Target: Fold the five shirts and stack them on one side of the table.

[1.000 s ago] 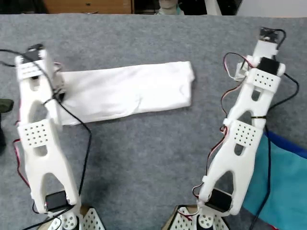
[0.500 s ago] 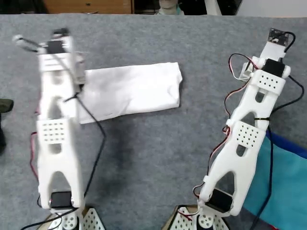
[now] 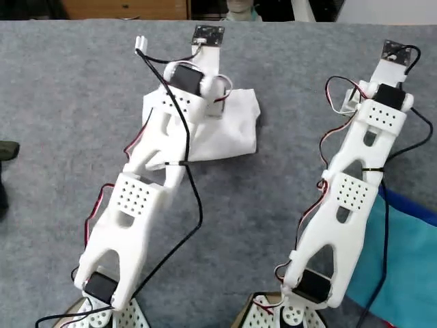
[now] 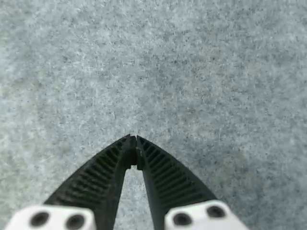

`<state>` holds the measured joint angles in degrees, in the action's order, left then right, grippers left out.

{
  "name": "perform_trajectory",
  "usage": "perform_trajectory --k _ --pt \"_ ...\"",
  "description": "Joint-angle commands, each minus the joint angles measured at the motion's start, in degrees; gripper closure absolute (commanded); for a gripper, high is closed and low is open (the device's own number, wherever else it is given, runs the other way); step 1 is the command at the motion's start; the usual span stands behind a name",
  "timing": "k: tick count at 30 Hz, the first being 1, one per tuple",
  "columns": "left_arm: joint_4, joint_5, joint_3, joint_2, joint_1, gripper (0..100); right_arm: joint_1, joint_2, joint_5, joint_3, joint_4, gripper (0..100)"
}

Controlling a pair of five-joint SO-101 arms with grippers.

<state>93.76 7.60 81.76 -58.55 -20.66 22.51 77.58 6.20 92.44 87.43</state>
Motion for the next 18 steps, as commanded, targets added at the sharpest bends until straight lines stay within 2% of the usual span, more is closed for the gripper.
perform_trajectory --k 1,7,18 --pt "-4.75 6.15 2.73 1.45 -1.58 98 0.57 -0.75 0.35 2.51 -0.88 99.4" --pt "-12.4 7.47 -1.41 0.48 -3.78 98 0.48 -0.75 0.35 2.51 -0.88 99.4" --pt "-20.84 7.47 -5.8 0.22 -7.56 98 0.4 -0.75 0.35 2.42 -0.88 99.4"
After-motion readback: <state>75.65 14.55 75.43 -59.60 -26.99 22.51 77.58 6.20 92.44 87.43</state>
